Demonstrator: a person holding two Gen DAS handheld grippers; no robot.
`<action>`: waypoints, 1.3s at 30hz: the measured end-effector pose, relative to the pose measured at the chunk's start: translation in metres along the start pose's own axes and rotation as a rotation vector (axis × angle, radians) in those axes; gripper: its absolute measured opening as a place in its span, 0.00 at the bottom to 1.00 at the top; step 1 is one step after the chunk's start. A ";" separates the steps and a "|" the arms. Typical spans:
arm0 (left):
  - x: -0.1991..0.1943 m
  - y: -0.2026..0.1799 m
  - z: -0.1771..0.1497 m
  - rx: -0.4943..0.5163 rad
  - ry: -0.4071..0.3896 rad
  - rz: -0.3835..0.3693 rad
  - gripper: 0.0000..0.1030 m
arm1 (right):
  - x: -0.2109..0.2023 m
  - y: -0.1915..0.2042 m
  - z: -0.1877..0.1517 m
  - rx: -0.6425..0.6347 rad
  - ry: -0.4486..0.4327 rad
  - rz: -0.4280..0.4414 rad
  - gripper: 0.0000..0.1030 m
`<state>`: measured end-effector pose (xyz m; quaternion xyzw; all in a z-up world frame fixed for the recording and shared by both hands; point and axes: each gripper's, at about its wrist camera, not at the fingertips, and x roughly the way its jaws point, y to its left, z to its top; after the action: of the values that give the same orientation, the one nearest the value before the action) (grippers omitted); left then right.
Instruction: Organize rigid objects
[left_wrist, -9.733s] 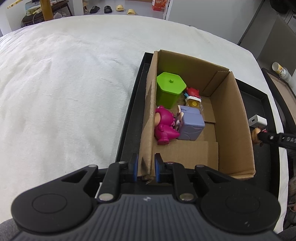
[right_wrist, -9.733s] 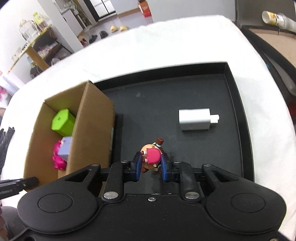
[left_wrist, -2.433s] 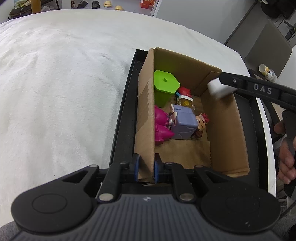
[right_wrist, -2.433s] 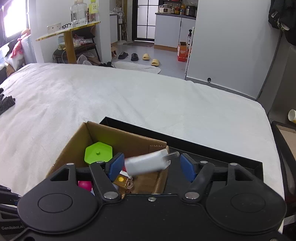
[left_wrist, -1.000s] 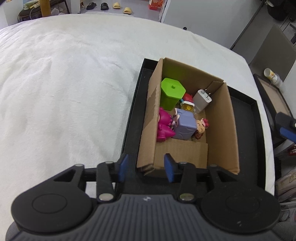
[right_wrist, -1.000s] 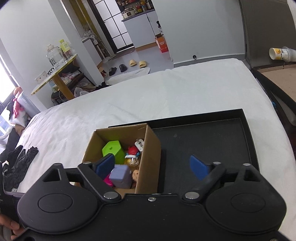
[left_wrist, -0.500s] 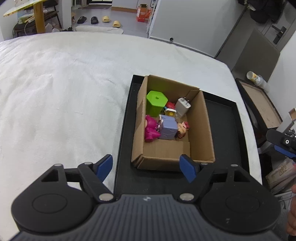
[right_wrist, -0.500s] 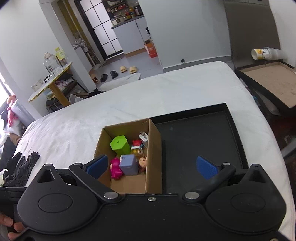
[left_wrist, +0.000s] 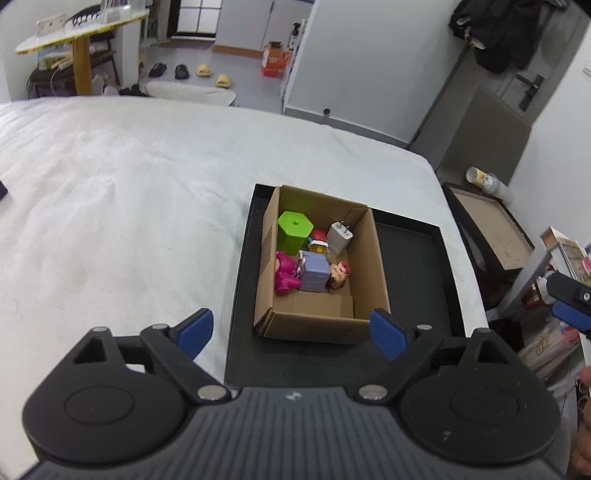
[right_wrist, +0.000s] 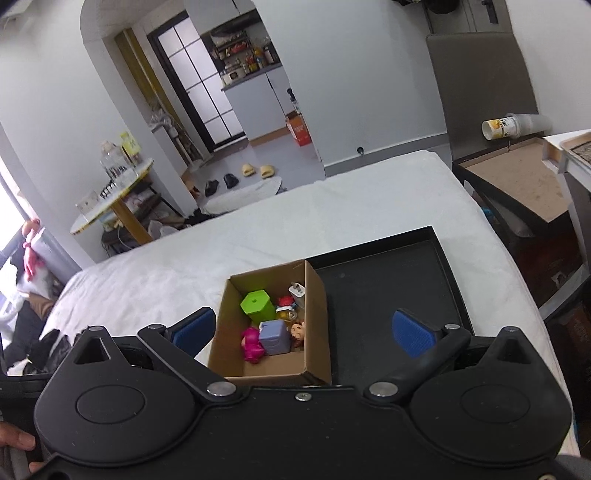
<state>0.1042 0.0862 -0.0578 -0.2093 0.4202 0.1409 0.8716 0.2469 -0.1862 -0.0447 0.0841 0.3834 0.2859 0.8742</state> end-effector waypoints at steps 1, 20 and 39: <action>-0.004 -0.001 -0.001 0.010 -0.002 -0.006 0.89 | -0.005 0.000 -0.001 -0.003 -0.008 -0.004 1.00; -0.076 -0.009 -0.030 0.086 -0.079 -0.044 0.91 | -0.070 0.012 -0.018 -0.023 -0.056 0.034 1.00; -0.103 -0.024 -0.058 0.180 -0.117 -0.064 0.91 | -0.095 0.009 -0.043 -0.046 -0.058 0.031 1.00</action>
<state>0.0121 0.0302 -0.0027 -0.1351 0.3727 0.0865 0.9140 0.1609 -0.2355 -0.0118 0.0779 0.3499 0.3055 0.8822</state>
